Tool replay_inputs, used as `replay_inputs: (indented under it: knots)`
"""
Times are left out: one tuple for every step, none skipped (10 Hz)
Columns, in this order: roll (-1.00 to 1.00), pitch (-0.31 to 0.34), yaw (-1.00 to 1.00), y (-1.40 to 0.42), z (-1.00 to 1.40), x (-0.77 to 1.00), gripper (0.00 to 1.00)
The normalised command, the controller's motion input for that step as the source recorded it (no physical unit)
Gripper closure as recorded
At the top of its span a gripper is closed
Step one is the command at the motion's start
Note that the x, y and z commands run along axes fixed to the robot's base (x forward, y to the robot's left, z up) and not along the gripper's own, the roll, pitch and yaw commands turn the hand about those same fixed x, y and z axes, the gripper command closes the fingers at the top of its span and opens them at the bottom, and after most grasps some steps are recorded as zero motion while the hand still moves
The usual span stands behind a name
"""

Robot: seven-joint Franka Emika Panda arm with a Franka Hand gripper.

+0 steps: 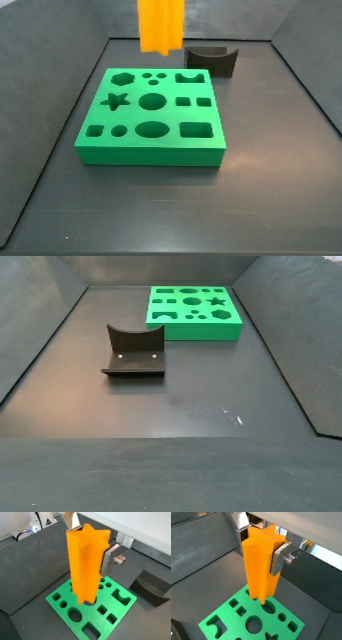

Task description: Insert the star object.

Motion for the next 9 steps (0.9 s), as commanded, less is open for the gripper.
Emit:
replay_inputs:
  knots:
    - [0.0,-0.144,0.0,0.15,-0.58,-0.05,1.0]
    - [0.01,-0.139,0.0,0.39,-0.92,-0.1,1.0]
    - [0.1,-0.119,0.0,0.42,-0.97,-0.35,1.0]
    - [0.09,-0.086,-0.01,0.38,-0.99,-0.5,1.0]
    - [0.04,-0.114,-0.14,0.31,-0.95,-0.76,1.0]
    - [0.01,-0.141,-0.39,0.14,-0.89,-0.83,1.0]
    - [0.05,-0.05,-0.39,0.05,-0.59,-0.66,1.0]
    - [0.06,-0.027,-0.41,0.06,-0.47,-0.57,1.0]
    - [0.07,0.0,-0.34,0.08,-0.27,-0.45,1.0]
